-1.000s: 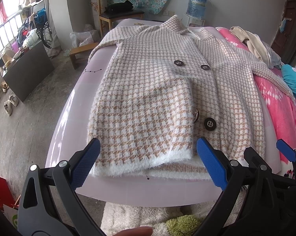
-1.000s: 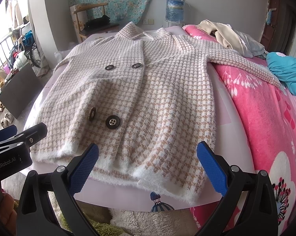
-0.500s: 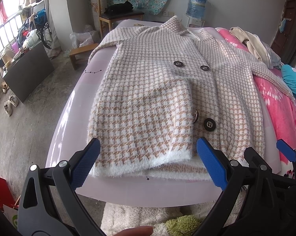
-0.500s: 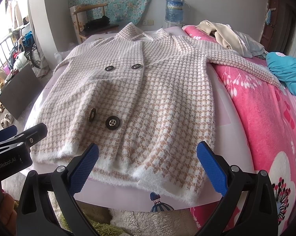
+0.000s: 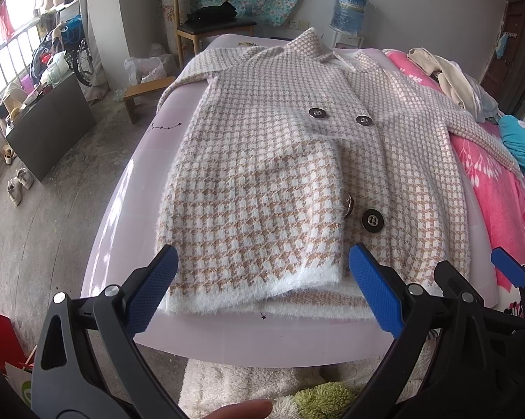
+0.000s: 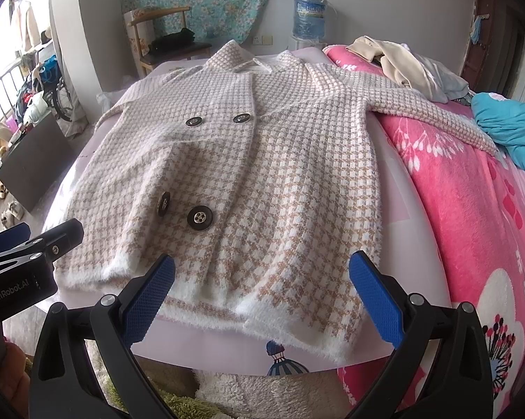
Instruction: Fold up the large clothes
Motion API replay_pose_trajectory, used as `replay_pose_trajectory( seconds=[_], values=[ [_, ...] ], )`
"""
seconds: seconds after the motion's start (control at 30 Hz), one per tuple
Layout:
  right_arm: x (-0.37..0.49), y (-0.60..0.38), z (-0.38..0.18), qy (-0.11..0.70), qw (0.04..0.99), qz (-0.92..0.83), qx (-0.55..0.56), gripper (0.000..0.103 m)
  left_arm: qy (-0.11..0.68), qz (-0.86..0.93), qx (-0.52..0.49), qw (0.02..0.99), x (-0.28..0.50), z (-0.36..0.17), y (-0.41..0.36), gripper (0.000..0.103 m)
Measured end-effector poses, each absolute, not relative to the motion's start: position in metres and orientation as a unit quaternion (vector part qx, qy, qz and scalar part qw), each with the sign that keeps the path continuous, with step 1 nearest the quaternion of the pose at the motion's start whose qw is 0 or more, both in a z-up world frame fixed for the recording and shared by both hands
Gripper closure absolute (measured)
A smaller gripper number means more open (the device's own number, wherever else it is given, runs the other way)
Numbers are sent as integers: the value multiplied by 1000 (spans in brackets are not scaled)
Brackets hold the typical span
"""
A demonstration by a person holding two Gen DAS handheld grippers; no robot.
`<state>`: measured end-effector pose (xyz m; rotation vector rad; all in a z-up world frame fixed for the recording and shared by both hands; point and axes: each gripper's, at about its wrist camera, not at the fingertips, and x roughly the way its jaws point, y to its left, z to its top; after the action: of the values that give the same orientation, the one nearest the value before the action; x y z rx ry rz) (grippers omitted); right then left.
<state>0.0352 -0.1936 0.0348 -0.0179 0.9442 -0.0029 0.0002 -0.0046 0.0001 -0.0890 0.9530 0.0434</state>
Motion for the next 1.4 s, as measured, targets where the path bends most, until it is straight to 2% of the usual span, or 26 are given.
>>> replay_pose_trajectory(
  seconds=[1.4],
  values=[
    [56,-193,40,454,891,-3,-6,6,460,28,-41,887,20,7,12,8]
  ],
)
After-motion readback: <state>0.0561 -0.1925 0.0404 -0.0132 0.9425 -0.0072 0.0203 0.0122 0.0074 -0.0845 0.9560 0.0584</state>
